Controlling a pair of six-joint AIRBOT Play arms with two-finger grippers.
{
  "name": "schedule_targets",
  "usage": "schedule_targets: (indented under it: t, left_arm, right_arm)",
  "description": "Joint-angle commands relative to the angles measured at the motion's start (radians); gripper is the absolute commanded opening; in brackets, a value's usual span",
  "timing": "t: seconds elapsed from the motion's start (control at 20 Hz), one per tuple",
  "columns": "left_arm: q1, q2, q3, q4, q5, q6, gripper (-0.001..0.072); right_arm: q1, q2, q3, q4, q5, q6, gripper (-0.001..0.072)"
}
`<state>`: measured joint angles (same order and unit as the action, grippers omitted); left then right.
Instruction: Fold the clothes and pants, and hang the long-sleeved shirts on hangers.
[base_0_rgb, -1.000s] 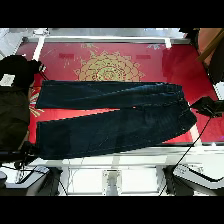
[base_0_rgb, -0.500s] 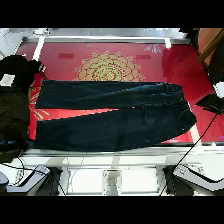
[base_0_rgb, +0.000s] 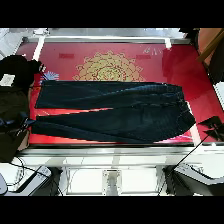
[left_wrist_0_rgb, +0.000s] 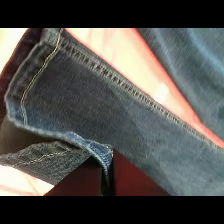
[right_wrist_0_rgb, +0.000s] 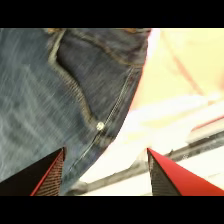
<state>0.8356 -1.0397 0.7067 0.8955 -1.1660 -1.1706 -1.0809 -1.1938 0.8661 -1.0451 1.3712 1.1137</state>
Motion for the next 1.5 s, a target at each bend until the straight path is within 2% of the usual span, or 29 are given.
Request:
schedule_targets:
  t: [0.0,0.3,0.35,0.4,0.45,0.75,1.05,1.25,1.45]
  left_arm:
    - [-0.036,0.000,0.008,-0.006,0.071,-0.012,0.0012]
    - [-0.036,0.000,0.008,-0.005,0.078,-0.011,0.0012]
    - [-0.036,-0.001,0.008,0.003,0.078,-0.011,0.0012]
    - [-0.036,-0.001,0.008,0.018,0.077,-0.012,0.0012]
    - [-0.036,-0.001,0.008,0.033,0.071,-0.012,0.0012]
    - [-0.036,-0.001,0.008,0.063,0.063,-0.011,0.0012]
    - [-0.036,-0.001,0.008,0.063,0.062,-0.012,0.0012]
    - [-0.036,-0.001,0.008,0.063,0.063,-0.012,0.0012]
    - [-0.036,-0.001,0.008,0.062,0.062,-0.011,0.0012]
  right_arm:
    - [-0.014,-0.002,-0.132,0.044,-0.198,-0.014,0.0560]
    - [0.109,-0.058,-0.140,0.055,-0.324,-0.029,0.0557]
    - [0.132,-0.077,-0.140,0.059,-0.336,-0.029,0.0540]
    - [0.152,-0.095,-0.140,0.068,-0.349,-0.029,0.0459]
    - [0.166,-0.109,-0.140,0.074,-0.359,-0.029,0.0454]
    - [0.185,-0.118,-0.139,0.123,-0.379,-0.034,0.0452]
    - [0.181,-0.115,-0.135,0.064,-0.358,-0.034,0.0452]
    - [0.156,-0.115,-0.084,0.011,-0.287,-0.033,0.0452]
    - [0.153,-0.119,-0.122,0.021,-0.323,-0.034,0.0452]
